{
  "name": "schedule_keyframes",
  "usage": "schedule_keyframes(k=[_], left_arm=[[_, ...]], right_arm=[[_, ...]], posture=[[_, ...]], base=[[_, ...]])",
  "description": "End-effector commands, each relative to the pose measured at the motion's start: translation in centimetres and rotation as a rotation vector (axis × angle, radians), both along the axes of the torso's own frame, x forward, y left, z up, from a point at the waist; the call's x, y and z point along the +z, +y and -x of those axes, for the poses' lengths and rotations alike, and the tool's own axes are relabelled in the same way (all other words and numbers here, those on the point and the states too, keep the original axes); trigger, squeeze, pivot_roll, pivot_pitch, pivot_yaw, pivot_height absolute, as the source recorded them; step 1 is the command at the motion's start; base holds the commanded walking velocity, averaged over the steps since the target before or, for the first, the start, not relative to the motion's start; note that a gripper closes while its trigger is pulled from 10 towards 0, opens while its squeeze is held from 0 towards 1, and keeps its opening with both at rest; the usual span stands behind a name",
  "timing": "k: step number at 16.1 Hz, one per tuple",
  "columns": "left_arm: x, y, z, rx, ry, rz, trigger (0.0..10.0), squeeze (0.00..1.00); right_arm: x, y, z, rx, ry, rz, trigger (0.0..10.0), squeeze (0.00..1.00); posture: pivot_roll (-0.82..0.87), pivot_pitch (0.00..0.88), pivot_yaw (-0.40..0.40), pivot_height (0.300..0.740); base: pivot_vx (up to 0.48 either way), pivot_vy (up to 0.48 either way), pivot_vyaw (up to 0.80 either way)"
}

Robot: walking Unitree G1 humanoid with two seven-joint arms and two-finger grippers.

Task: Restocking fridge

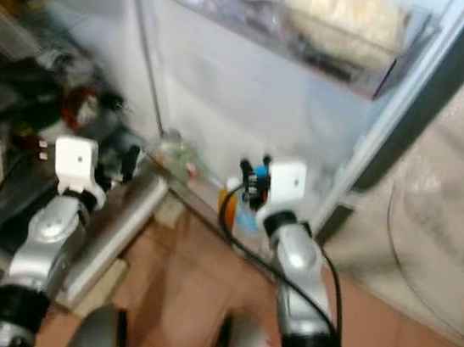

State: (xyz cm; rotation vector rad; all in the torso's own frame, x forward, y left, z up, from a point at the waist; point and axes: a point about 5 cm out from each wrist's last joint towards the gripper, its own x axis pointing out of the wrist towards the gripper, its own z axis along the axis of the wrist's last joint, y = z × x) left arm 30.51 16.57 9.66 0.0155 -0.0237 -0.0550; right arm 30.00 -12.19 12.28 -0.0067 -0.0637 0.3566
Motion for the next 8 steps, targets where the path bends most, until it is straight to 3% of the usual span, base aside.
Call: schedule_keyframes(k=[1, 6, 8], left_arm=[[-0.5, 0.3, 0.2, 0.013, 0.022, -0.008, 10.0, 0.00], [-0.4, 0.4, 0.1, 0.017, 0.025, 0.013, 10.0, 0.00], [-0.4, 0.3, 0.1, 0.013, 0.023, 0.013, 10.0, 0.00]], right_arm=[[0.8, 0.2, 0.0, 0.027, -0.025, -0.019, 10.0, 0.00], [1.2, 0.8, 0.1, 0.126, -0.014, -0.048, 10.0, 0.00], [1.5, 1.5, 0.2, 0.159, -0.021, -0.060, 10.0, 0.00]], posture=[[-0.02, 0.120, 0.008, 0.658], [-0.02, 0.117, 0.009, 0.658], [-0.02, 0.117, 0.009, 0.658]], base=[[0.000, 0.000, 0.00], [0.000, 0.000, 0.00], [0.000, 0.480, 0.00]])
